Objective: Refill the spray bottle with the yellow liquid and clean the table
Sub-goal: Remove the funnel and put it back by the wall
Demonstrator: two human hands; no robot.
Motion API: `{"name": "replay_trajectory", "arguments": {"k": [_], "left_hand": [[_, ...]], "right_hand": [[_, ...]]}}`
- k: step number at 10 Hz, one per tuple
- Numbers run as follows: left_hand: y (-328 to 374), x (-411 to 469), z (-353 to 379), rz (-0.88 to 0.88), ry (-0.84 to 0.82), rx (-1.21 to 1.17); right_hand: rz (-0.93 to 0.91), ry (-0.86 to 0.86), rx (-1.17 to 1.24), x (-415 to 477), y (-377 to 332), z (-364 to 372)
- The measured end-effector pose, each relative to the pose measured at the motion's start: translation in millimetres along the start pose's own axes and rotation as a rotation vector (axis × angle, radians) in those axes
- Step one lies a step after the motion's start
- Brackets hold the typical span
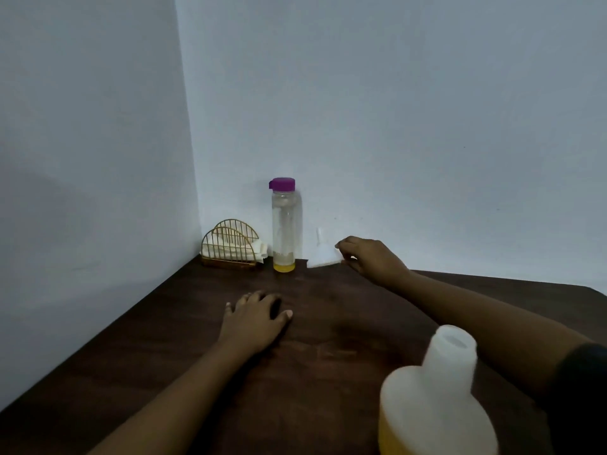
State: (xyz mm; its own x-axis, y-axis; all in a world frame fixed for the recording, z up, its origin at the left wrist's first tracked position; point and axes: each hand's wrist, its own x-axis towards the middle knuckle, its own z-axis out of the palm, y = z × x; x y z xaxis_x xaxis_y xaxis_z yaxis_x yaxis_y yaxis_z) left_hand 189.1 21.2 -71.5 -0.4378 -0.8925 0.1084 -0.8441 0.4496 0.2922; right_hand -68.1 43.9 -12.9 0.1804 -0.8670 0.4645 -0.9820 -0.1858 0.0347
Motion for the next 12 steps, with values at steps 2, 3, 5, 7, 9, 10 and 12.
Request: {"name": "replay_trajectory", "arguments": {"k": [2, 3, 5, 7, 9, 10, 12], "left_hand": [[-2, 3, 4, 0.003, 0.007, 0.015], [-1, 2, 3, 0.003, 0.003, 0.023], [0, 2, 3, 0.0, -0.004, 0.029], [-1, 2, 3, 0.0, -0.003, 0.031], [-1, 3, 3, -0.005, -0.002, 0.037], [-1, 3, 4, -0.002, 0.005, 0.039], [-1, 3, 4, -0.006, 0.013, 0.041]], "right_hand": [[-0.043, -0.106, -0.048, 0, 17, 29], [-0.018, -0.202, -0.064, -1, 23, 37], [0.255, -0.083, 0.153, 5, 18, 37], [0.551, -0.212, 0.573, 23, -2, 40], [0.506, -0.274, 0.433, 40, -5, 54], [0.53, -0.296, 0.451, 48, 1, 53], [0.538, -0.305, 0.433, 51, 2, 51]]}}
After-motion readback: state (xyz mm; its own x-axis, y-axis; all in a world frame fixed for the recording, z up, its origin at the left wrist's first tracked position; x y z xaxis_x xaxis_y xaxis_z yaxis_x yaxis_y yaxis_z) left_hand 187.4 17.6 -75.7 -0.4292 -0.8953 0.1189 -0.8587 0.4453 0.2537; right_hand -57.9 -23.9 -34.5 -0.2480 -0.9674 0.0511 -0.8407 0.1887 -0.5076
